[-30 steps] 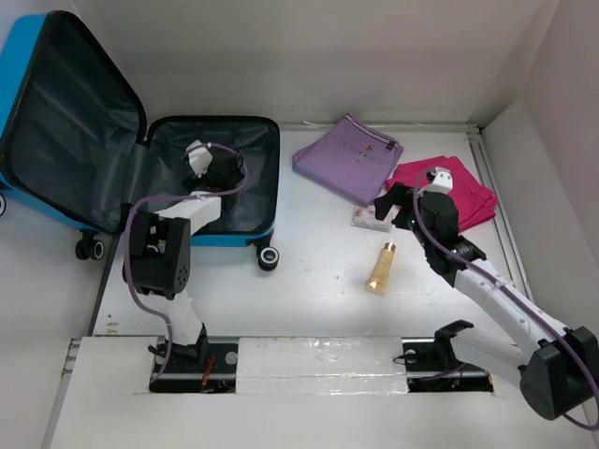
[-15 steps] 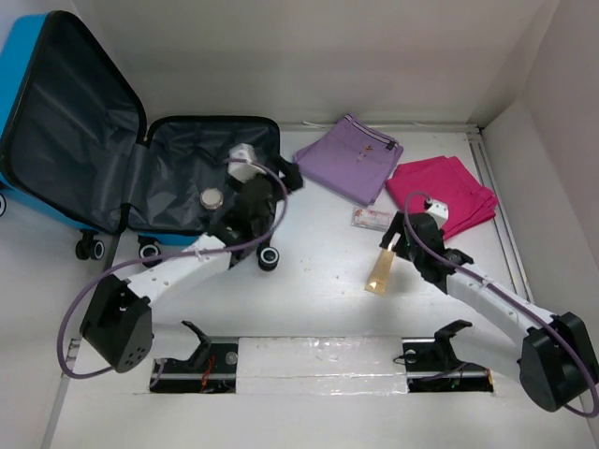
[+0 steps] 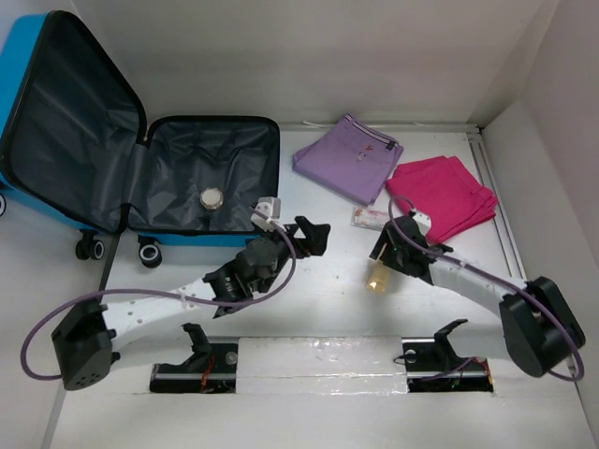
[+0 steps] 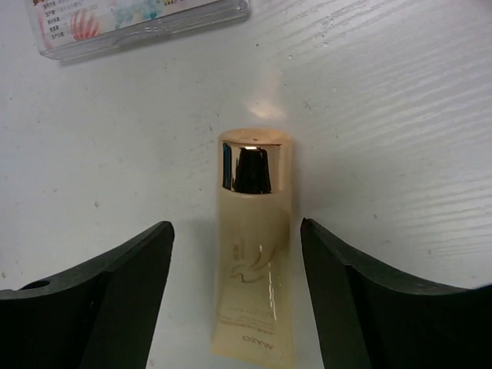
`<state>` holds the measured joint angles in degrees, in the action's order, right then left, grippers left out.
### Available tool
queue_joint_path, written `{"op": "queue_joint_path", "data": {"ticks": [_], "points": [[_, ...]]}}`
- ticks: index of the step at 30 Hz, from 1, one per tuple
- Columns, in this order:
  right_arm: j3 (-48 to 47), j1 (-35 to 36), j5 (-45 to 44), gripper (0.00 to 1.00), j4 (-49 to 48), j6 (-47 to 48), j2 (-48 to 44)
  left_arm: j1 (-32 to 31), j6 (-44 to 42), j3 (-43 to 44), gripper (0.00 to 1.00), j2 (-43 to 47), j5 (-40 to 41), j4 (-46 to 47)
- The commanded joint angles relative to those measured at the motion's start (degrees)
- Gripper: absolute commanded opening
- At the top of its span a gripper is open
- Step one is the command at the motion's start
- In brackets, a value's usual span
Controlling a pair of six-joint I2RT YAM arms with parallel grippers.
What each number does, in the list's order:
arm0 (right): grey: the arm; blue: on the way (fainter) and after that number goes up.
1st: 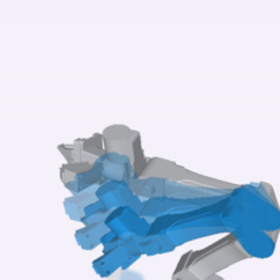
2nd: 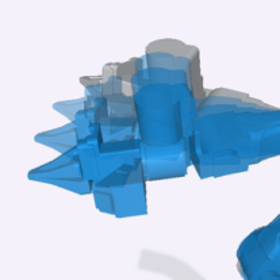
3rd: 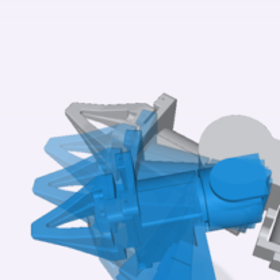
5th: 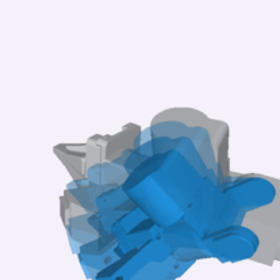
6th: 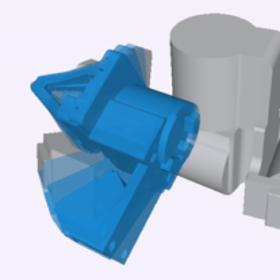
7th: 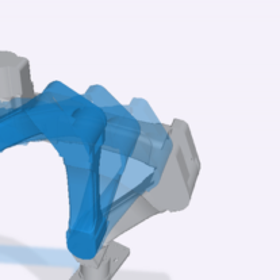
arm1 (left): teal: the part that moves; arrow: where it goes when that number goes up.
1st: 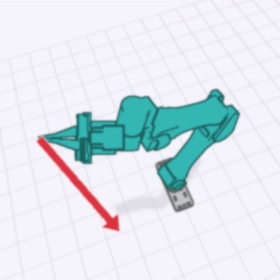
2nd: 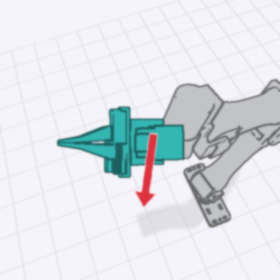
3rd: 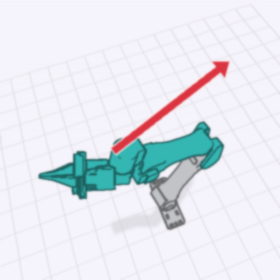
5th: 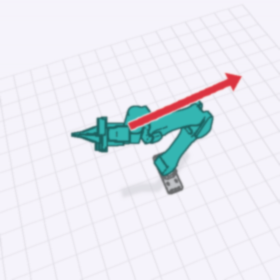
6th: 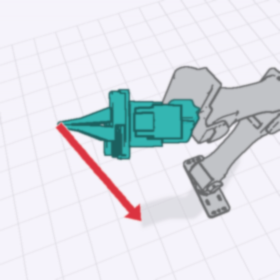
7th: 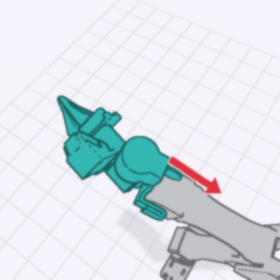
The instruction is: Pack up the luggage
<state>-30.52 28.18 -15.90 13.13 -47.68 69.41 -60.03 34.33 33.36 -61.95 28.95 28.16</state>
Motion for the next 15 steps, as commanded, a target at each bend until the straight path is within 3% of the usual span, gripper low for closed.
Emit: {"op": "queue_joint_path", "data": {"ticks": [1, 3, 6, 10, 15], "points": [[-5.85, 1.25, -0.71, 0.72, -1.00, -1.19, 4.76, 0.09, -0.75, -0.66, 0.96, 5.69, -0.74, 5.24], [-6.73, 1.26, -0.71, 0.71, -1.00, -1.71, 8.63, 0.09, -0.75, -1.46, 0.96, 9.21, -1.26, 4.71], [-7.26, 2.58, -0.53, 0.51, -2.57, -3.11, 12.85, 0.09, -0.75, -3.74, 0.95, 13.51, -1.26, 4.18], [-10.07, 5.65, -3.69, 0.35, -0.92, -3.65, 15.67, 0.09, -2.50, -4.27, 0.95, 15.37, 0.13, 2.43], [-18.23, 15.48, -12.74, 0.33, 4.97, -1.55, 8.49, 0.09, -3.21, -3.75, 0.95, 19.22, 2.08, -0.39]]}}
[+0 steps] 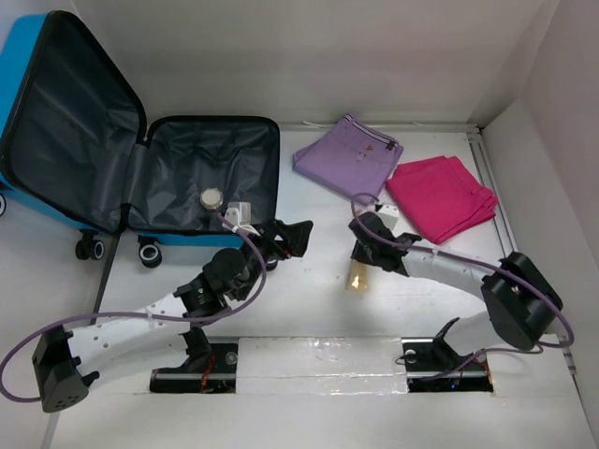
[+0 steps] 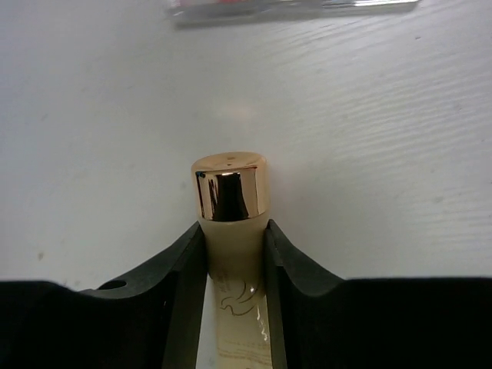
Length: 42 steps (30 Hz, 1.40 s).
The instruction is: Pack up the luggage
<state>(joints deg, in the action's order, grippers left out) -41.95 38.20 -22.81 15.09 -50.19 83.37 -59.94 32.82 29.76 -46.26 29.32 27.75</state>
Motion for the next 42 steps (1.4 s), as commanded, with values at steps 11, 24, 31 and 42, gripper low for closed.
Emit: {"op": "queue_joint_path", "data": {"ticks": [11, 24, 31, 42], "points": [[-48.28, 10.23, 17.62, 0.47, -13.49, 9.77, 19.06, 0.00, -5.48, 1.35, 0.94, 14.79, 10.49, -1.55], [-28.13, -1.63, 11.40, 0.60, -19.14, 10.37, 5.48, 0.00, -10.57, 8.72, 0.99, -5.48, 2.43, -4.20], [-3.87, -14.59, 3.62, 0.09, -19.14, 11.00, -9.98, 0.00, -10.85, 24.10, 0.99, -34.22, -2.68, -6.04], [-13.75, -27.74, 17.54, 0.00, -19.75, 14.25, 11.63, 0.00, -4.26, 24.57, 0.79, -44.71, -6.91, -1.29]]}}
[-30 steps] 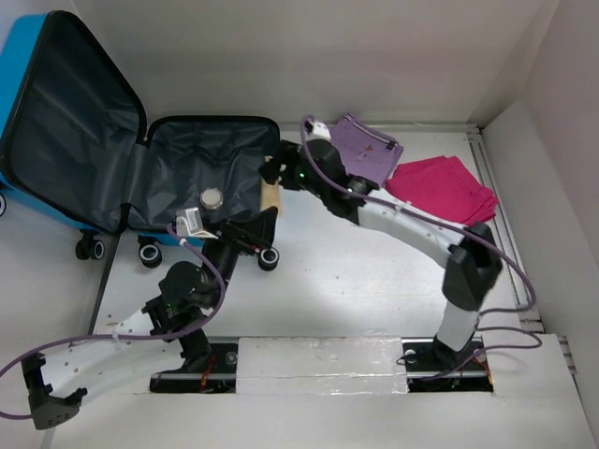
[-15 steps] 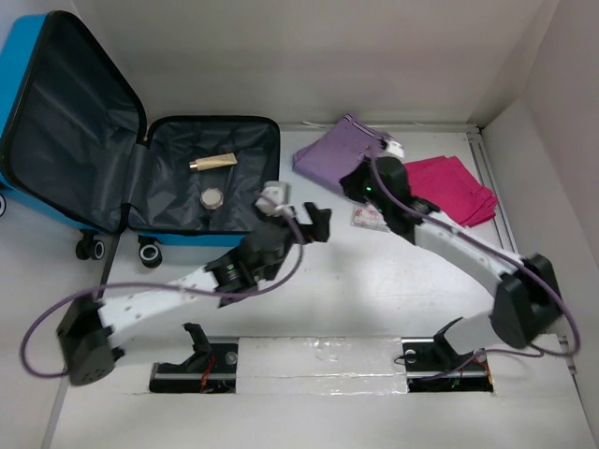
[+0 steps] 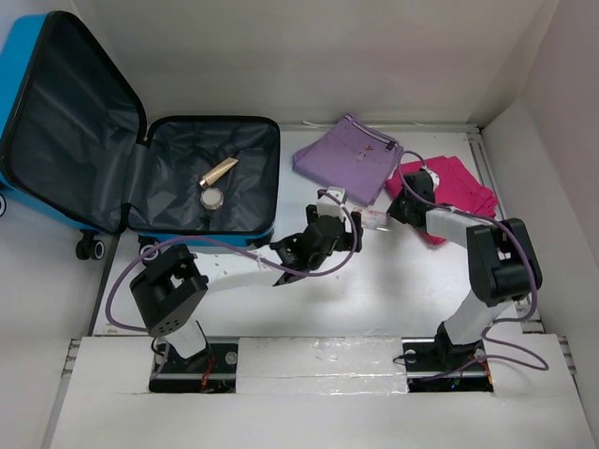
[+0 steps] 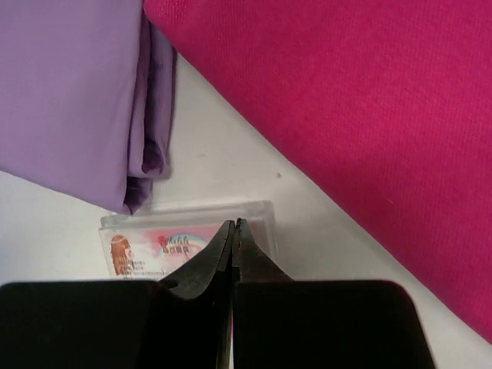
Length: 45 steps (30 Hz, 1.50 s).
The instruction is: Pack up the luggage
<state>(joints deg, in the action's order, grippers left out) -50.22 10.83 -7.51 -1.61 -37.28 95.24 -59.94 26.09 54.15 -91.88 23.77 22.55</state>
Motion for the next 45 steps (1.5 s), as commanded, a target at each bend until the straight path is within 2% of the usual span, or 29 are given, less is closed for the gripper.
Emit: {"op": "queue_joint_path", "data": {"ticks": [1, 3, 7, 13, 17, 21, 25, 26, 27, 32, 38, 41, 45], "points": [[-6.12, -0.37, 2.23, 0.00, -3.05, 1.33, 0.99, 0.00, 3.00, -0.79, 0.76, 0.91, -1.36, 3.91], [-7.17, -0.37, 0.58, 0.00, -3.66, 0.81, 2.14, 0.00, 3.61, -1.94, 0.63, 0.38, -2.67, 4.78], [-7.70, -0.90, 2.14, 0.00, -3.67, 0.10, 5.83, 0.00, 6.16, -3.78, 0.53, -0.32, -4.35, 6.19], [-7.00, -0.28, 4.35, 0.00, -0.32, -2.00, 3.28, 1.23, 11.79, -6.16, 0.53, 0.91, -7.76, 6.45], [-12.86, -1.43, 5.83, 0.00, 4.92, -2.01, 7.14, 1.76, 11.79, -6.69, 0.56, 2.40, -8.39, 7.43], [-14.91, -0.90, 6.36, 0.00, 9.42, -1.31, 8.38, 1.76, 11.79, -8.26, 0.58, 5.91, -6.89, 6.63], [-17.36, -0.90, 8.47, 0.00, 13.64, 0.35, 10.21, 1.76, 11.79, -8.97, 0.63, 9.60, -3.47, 2.25], [-18.94, -0.90, 8.47, 0.00, 17.91, 1.49, 11.18, 1.76, 11.79, -8.97, 0.63, 10.74, -2.77, 1.46], [-22.26, -0.90, 7.34, 0.00, 21.87, 3.07, 13.20, 1.76, 12.75, -8.97, 0.64, 11.88, -1.63, 0.32], [-25.36, -0.37, 4.53, 0.00, 25.06, 2.56, 14.61, 2.29, 15.22, -8.97, 0.68, 14.17, 0.05, -4.70], [-34.23, 3.04, 0.92, 0.00, 35.87, 3.87, 20.68, 2.29, 16.45, -13.71, 0.76, 19.62, -1.45, -3.65], [-33.29, 5.85, 1.53, 0.00, 38.61, 4.41, 20.69, 2.29, 16.98, -16.00, 0.80, 21.29, -2.32, -3.65], [-21.81, 9.37, 5.99, 0.00, 33.96, 2.74, 14.46, 2.29, 18.20, -16.53, 0.80, 21.30, -2.32, -5.14]]}}
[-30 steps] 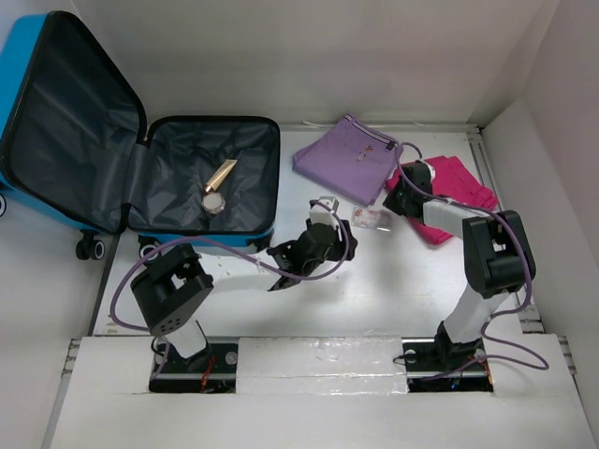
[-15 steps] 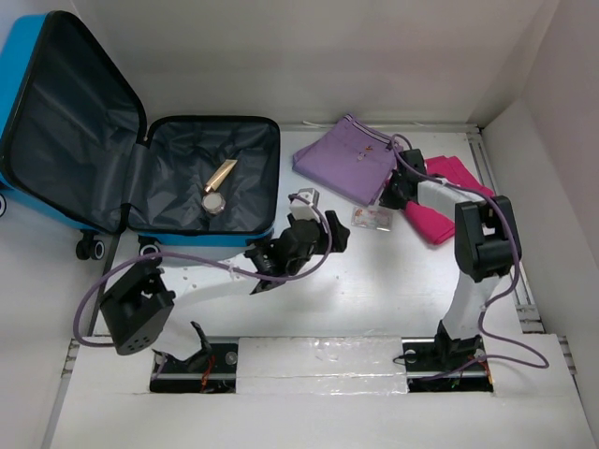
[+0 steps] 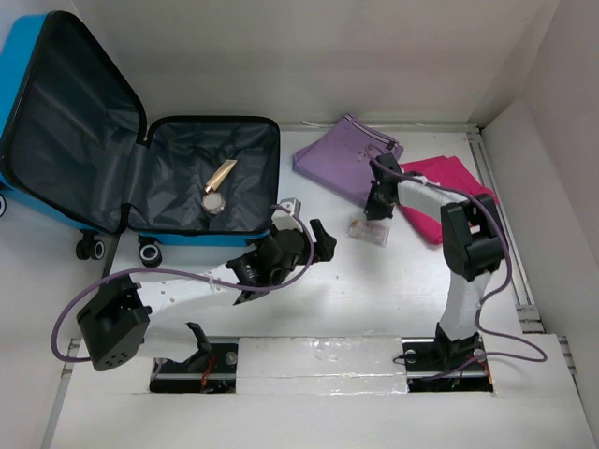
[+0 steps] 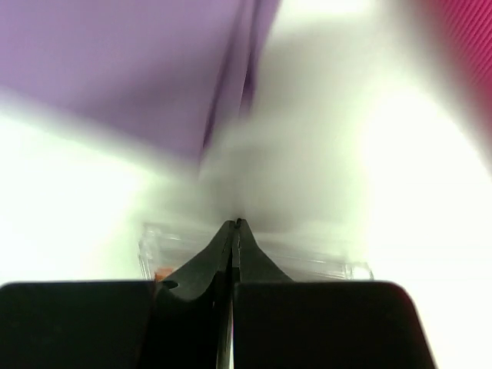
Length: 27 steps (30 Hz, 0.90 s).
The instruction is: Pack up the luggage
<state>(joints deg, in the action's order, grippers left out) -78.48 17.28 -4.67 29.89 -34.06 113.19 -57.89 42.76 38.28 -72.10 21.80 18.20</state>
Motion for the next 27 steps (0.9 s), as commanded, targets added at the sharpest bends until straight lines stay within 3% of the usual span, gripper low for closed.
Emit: {"op": "queue_joint_path", "data": {"ticks": [1, 7, 10, 13, 15, 17, 18, 21, 23, 27], "points": [[8.76, 3.46, 4.48, 0.00, 1.06, -1.26, -4.63, 0.23, 2.06, -0.67, 0.80, 1.52, -0.36, -0.79], [23.43, 8.63, 10.98, 0.00, -10.28, -6.80, -12.19, 0.23, 2.68, -1.81, 0.80, 0.38, -1.67, 0.34], [26.79, 12.59, 13.53, 0.00, -16.60, -8.91, -17.20, -1.87, 3.20, -2.34, 0.80, -1.99, -1.68, -0.18], [25.84, 13.92, 10.40, 0.00, -15.92, -7.95, -22.73, -2.40, -0.81, -0.85, 0.86, -6.73, -4.12, 0.43], [24.60, 13.92, 1.97, 0.09, -14.34, -6.64, -27.81, -2.40, -3.99, 1.69, 0.86, -9.45, -4.66, 1.14], [24.60, 10.61, 1.59, 0.24, -14.33, -4.62, -31.25, -3.98, -8.98, 2.41, 0.88, -12.36, -5.89, 2.97], [24.60, 9.19, 1.59, 0.43, -14.33, -3.82, -33.01, -4.68, -10.32, 3.19, 0.89, -13.15, -5.89, 4.99], [24.60, 3.14, 0.27, 0.77, -13.72, -2.06, -39.61, -6.88, -14.35, 5.57, 0.94, -15.96, -4.85, 6.85], [25.12, 0.31, 0.27, 0.83, -14.76, -1.01, -44.00, -7.50, -14.90, 8.81, 0.95, -18.85, -4.22, 6.85], [28.46, -5.31, 3.69, 0.85, -18.81, -0.30, -49.72, -8.73, -15.52, 16.28, 0.96, -25.27, -4.23, 3.17]]}}
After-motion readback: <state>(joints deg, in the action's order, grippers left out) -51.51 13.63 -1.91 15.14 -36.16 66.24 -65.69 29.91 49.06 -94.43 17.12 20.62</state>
